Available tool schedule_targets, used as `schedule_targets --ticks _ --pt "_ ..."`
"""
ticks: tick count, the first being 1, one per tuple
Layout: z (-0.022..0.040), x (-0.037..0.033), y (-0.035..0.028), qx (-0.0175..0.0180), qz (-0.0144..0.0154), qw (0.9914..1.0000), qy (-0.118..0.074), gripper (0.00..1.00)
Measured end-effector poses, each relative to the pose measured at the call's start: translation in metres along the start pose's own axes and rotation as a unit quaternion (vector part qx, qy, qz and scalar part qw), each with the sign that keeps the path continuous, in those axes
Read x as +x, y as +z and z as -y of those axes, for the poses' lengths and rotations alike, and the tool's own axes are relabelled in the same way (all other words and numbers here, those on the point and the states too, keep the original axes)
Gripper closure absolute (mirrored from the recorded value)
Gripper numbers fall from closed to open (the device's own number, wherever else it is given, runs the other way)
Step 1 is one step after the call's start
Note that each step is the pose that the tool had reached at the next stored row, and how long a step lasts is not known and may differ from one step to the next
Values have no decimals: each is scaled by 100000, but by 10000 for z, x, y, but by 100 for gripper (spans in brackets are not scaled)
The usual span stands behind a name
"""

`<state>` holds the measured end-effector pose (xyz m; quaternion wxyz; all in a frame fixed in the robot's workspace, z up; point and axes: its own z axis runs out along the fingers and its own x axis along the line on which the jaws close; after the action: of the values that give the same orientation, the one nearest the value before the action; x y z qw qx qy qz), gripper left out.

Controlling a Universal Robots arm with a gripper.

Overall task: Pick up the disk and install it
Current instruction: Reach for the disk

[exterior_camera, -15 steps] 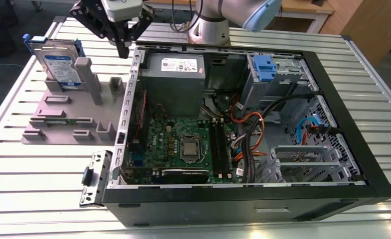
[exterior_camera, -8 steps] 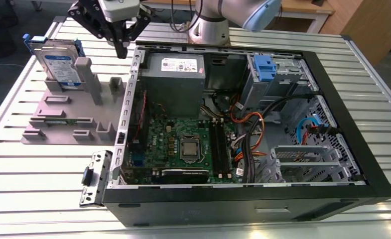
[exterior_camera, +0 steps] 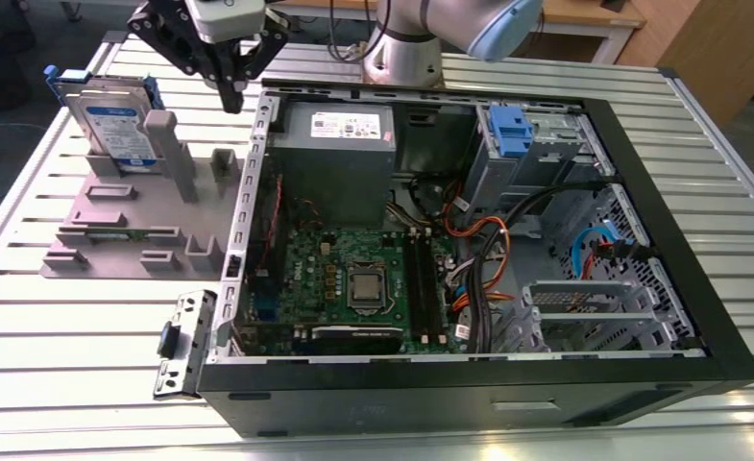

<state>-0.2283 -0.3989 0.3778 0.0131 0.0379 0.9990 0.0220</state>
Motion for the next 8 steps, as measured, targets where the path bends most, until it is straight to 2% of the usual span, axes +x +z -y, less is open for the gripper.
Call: schedule_targets --ticks 8 --pt "2 22 5 -1 2 100000 2 90"
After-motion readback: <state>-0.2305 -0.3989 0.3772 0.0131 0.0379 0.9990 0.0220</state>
